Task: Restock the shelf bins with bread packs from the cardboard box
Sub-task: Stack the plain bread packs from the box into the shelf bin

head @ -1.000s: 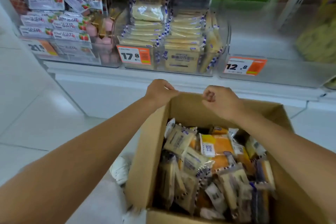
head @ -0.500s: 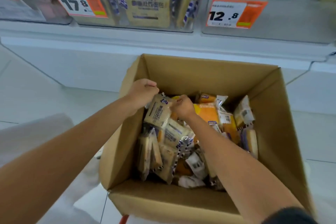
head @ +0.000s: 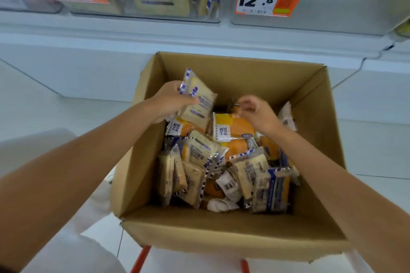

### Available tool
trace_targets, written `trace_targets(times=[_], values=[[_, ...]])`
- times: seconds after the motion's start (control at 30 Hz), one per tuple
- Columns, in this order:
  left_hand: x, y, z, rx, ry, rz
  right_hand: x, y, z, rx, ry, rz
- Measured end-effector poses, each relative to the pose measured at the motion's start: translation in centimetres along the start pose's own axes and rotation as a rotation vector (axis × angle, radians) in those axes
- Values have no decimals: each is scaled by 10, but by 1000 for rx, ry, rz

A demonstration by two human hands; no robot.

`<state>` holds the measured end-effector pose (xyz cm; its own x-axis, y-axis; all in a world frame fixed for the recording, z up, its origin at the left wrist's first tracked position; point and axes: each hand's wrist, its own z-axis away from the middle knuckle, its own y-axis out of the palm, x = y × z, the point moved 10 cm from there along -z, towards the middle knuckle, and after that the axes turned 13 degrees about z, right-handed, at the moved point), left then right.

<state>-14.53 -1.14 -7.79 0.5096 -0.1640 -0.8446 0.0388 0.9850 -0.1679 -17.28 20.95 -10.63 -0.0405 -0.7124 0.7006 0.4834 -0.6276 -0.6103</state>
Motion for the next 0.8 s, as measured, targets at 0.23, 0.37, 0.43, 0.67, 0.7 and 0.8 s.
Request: trace_targets(times=[0.23, 0.37, 0.43, 0.67, 0.7, 0.8], values=[[22, -12, 13, -99, -38, 192, -35, 138, 18, 363, 137, 193], [24, -18, 20, -168, -1, 211, -27, 125, 3, 373, 114, 265], [16, -20, 23, -183, 62, 177, -28, 79, -1, 309, 136, 262], [14, 3, 28, -216, 22, 480, 20, -48, 34, 123, 149, -374], [16, 13, 33, -179, -16, 583, 32, -47, 37, 137, 130, -457], [12, 37, 44, -46, -100, 793, 57, -31, 45, 94, 148, -586]])
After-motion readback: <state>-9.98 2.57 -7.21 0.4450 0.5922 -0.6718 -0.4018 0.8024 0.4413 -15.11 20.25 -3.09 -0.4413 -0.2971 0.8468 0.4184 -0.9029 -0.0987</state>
